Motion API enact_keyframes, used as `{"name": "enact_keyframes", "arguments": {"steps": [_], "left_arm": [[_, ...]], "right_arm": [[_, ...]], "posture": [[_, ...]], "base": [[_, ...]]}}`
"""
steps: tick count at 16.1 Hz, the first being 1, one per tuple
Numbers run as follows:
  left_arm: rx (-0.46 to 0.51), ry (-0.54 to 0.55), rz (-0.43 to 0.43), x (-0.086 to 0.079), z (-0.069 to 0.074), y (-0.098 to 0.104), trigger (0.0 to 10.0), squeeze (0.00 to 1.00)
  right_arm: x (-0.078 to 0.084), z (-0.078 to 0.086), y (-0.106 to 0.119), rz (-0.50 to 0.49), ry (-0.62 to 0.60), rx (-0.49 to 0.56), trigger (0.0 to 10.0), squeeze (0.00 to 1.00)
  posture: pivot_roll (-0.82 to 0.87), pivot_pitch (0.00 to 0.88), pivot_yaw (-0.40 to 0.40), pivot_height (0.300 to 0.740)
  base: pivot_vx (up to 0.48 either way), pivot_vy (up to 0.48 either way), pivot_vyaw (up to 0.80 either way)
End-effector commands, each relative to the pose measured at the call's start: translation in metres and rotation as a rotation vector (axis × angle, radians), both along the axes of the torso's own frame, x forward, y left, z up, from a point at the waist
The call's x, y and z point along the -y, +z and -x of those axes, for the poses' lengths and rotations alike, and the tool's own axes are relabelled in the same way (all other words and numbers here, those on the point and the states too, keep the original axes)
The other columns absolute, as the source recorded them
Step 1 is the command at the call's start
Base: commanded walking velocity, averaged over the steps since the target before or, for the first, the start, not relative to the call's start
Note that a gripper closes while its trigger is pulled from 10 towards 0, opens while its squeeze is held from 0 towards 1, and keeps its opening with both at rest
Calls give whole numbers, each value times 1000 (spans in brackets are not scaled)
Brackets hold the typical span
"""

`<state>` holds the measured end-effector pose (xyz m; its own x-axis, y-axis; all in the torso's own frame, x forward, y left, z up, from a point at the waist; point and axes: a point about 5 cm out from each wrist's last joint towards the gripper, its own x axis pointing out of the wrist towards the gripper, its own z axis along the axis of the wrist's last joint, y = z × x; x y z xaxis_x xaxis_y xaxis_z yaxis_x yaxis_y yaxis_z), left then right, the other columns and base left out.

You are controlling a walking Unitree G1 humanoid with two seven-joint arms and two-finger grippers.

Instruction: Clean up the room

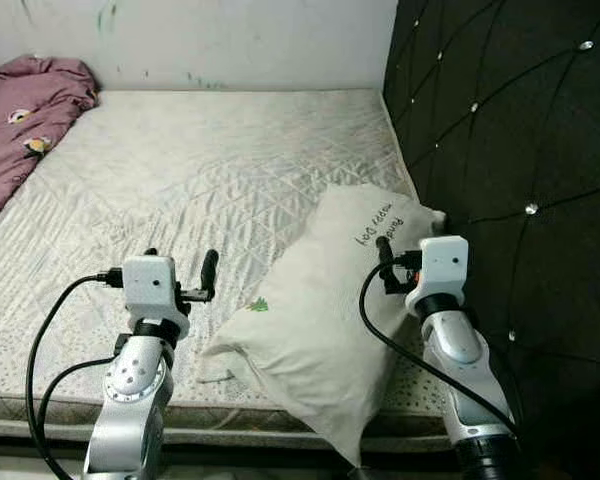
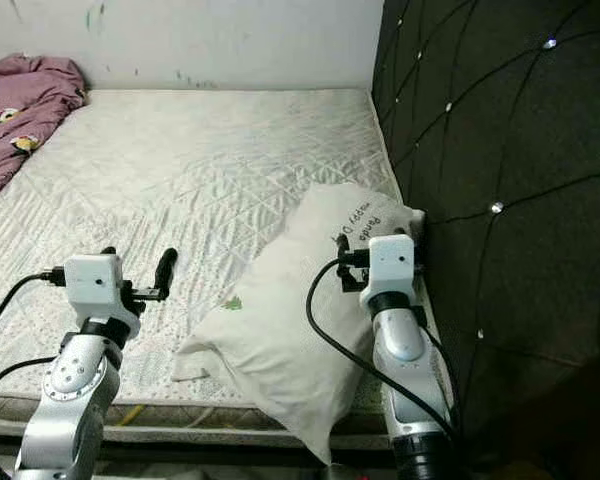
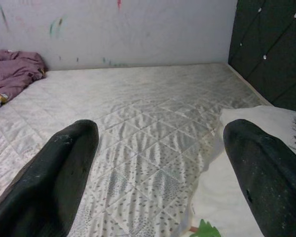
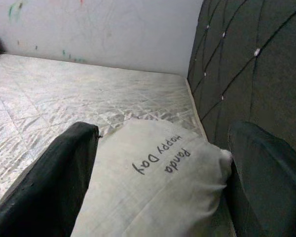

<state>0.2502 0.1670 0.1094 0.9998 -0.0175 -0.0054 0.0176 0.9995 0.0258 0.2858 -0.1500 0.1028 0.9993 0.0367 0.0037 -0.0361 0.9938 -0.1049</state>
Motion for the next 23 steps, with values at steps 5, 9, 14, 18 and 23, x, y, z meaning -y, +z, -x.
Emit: {"name": "enact_keyframes", "arguments": {"steps": [5,9,14,18,23], "left_arm": [[19,8,16,-1,-4,8,10000,0],[18,-3,22,2,-5,10,10000,0],[24,3,32,3,-8,10,10000,0],[19,6,34,2,-7,9,10000,0],[22,6,31,3,-10,8,10000,0]], "right_arm": [[4,0,9,-2,1,32,10000,0],[6,1,10,-6,-9,33,10000,0],[11,5,8,11,-14,33,10000,0],[8,6,6,-8,-1,24,10000,0],[7,4,5,-15,14,25,10000,0]], "posture": [[8,5,35,740],[5,13,38,740],[-2,2,25,740],[0,0,27,740],[1,0,22,681]], "base": [[0,0,0],[0,0,0],[0,0,0],[0,0,0],[0,0,0]]}}
